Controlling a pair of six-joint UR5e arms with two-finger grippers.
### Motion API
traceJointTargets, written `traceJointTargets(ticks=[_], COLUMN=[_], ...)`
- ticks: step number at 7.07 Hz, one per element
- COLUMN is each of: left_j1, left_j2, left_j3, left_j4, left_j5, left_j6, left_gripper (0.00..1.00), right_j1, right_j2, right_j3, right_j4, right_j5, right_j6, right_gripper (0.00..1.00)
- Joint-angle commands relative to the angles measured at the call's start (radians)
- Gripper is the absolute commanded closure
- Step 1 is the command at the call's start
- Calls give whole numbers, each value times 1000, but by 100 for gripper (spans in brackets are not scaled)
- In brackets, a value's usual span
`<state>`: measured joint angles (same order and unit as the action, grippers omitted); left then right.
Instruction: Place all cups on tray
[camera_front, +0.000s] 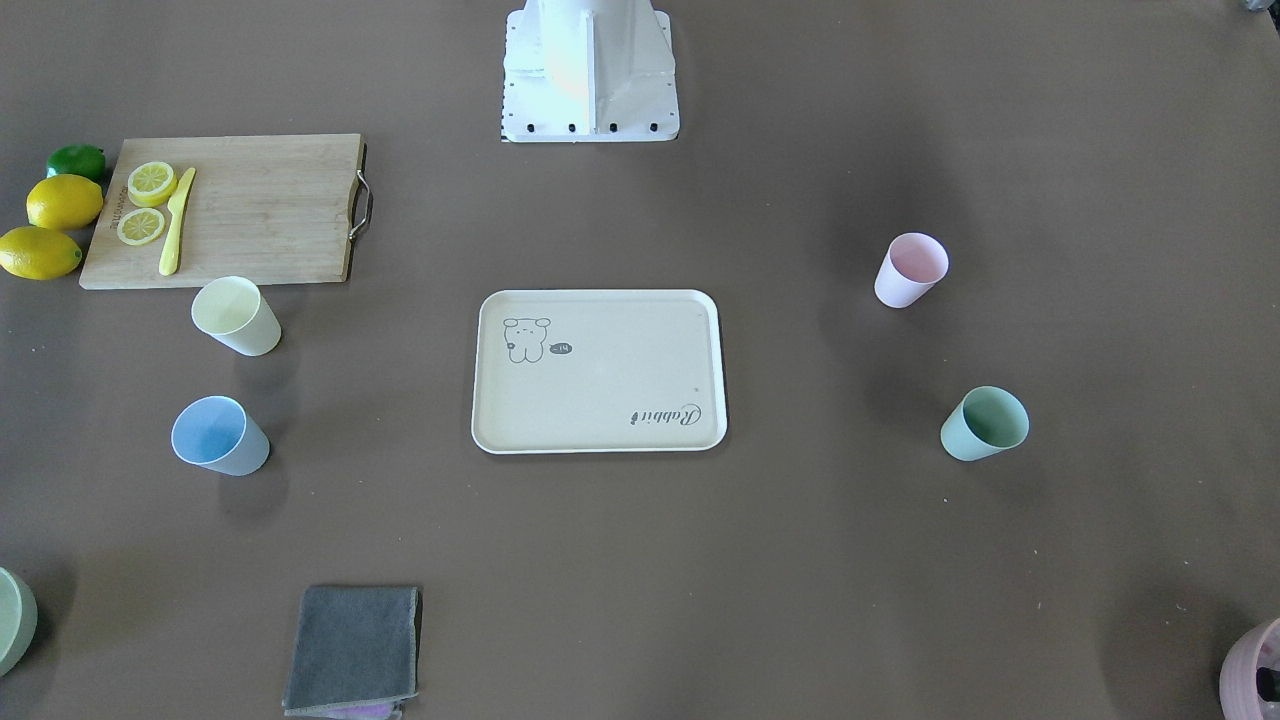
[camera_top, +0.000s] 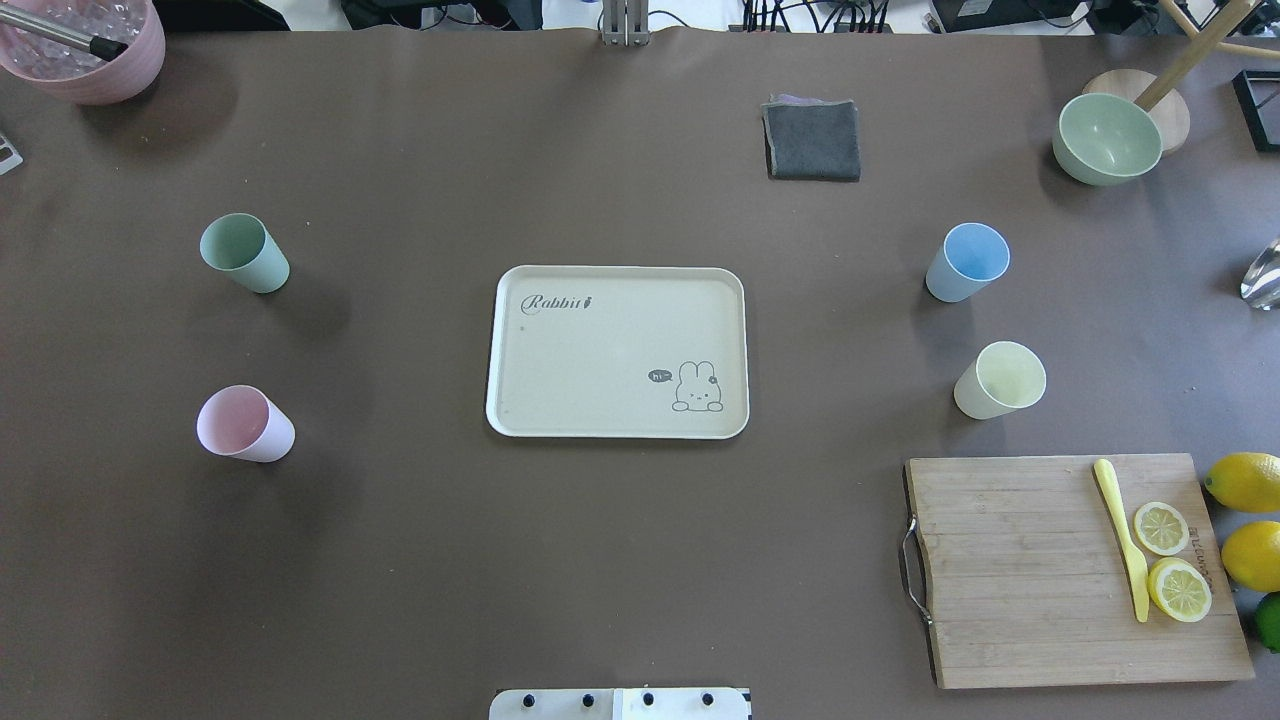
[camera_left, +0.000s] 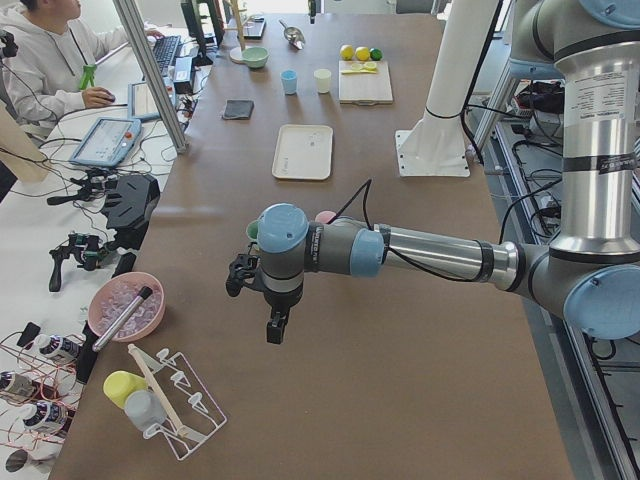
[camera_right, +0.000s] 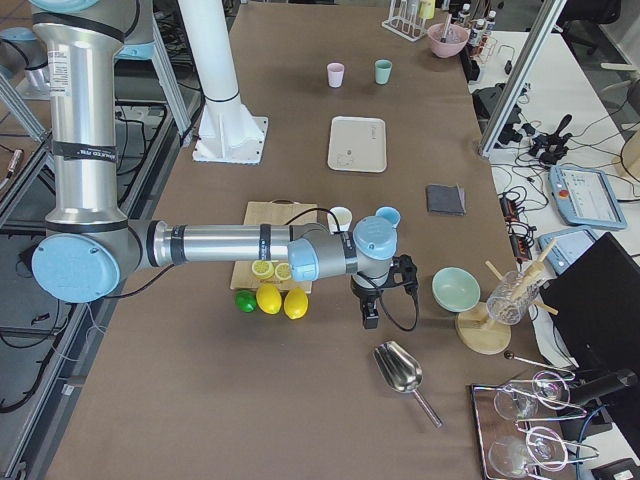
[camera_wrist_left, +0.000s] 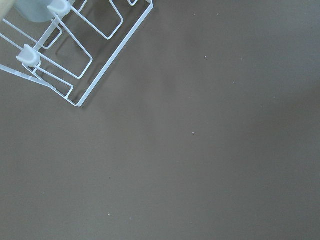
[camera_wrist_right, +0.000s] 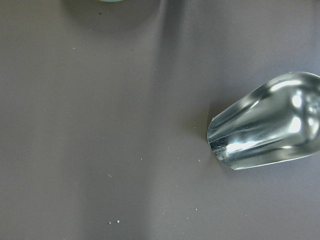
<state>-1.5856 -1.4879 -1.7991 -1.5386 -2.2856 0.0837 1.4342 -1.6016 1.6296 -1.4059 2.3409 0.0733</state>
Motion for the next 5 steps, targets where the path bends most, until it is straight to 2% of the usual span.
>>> traceJointTargets(ticks=[1,5], left_j1=[1,3], left_j2=[0,-3], left_j3=[-3,-6], left_j4=[0,-6], left_j5=[2,-2], left_j6=[-1,-2], left_gripper=[1,1], right_j1=[0,0], right_j2=[-4,-4], right_j3=[-1,7], right_j4=[1,1], right_j5=[-2,-2], right_j6=[-1,5], right_gripper=[0,0])
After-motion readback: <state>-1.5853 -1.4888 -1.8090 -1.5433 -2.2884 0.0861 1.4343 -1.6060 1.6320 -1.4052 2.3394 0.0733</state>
